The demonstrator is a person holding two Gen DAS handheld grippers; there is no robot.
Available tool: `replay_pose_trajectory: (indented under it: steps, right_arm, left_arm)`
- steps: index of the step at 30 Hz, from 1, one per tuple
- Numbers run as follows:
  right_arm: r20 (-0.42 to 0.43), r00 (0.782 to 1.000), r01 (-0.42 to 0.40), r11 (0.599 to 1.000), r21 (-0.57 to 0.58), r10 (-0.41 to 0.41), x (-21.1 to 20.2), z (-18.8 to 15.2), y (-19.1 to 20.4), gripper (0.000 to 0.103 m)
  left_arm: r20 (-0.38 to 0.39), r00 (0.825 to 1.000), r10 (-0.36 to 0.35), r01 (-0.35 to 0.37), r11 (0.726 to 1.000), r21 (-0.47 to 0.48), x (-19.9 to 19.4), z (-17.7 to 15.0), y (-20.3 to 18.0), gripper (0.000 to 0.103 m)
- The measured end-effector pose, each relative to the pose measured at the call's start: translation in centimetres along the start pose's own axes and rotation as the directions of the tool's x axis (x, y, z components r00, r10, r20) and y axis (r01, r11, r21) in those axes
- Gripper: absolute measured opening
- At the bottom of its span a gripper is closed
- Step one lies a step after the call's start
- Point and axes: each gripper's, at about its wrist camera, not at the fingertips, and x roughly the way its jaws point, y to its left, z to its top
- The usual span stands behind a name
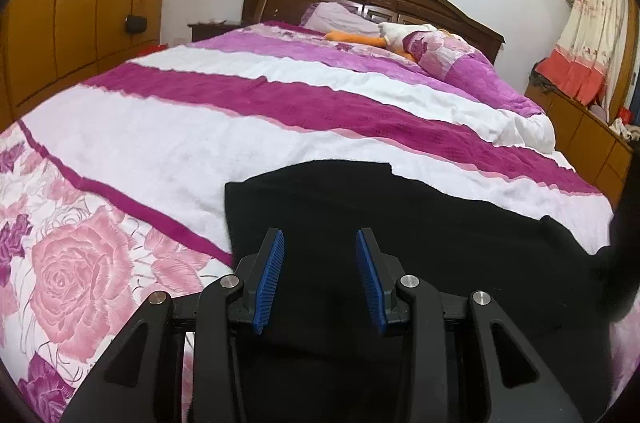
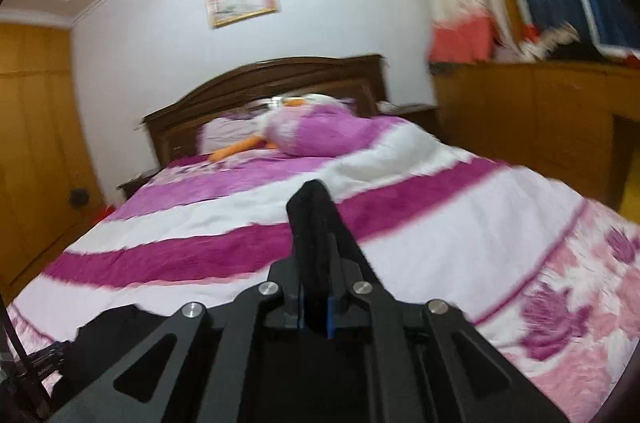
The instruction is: Fold small clothes
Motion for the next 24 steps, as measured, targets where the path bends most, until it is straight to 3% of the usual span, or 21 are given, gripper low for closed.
replay_pose_trajectory:
  steps: [7,11,14,20,24]
  right_arm:
    - [-0.062,0.982,-0.184,0.98,-0.081,0.179,2.3,-3.0,12.5,0.007]
    - [-0.109,0.975,-0.209,0.966,-0.152,0.194,3.3,-5.4,18.0,0.007]
    - [-0.136,0.972,-0.211,0.963,-0.165,0.19,3.8,-7.0,19.9,0.007]
    - [-0.184,0.962,-0.241,0.948,-0.206,0.204,4.4,-9.5,22.8,0.007]
    - [-0.182,0.94,-0.317,0.935,-0.161,0.288,4.5,-9.1,22.7,0.007]
  left_arm:
    - [0.006,1.0,0.008,-0.007,0.999,-0.033,-0.8,0.8,3.0,0.02]
    - [-0.012,1.0,0.025,-0.026,0.997,-0.072,-0.5,0.9,4.5,0.02]
    - [-0.021,1.0,-0.003,0.001,0.996,-0.085,-0.6,1.1,5.0,0.02]
    - [-0.029,0.999,0.027,-0.028,0.999,-0.029,-0.7,1.1,5.0,0.02]
    - [-0.028,0.999,0.04,-0.04,0.999,-0.028,-0.8,1.1,5.5,0.02]
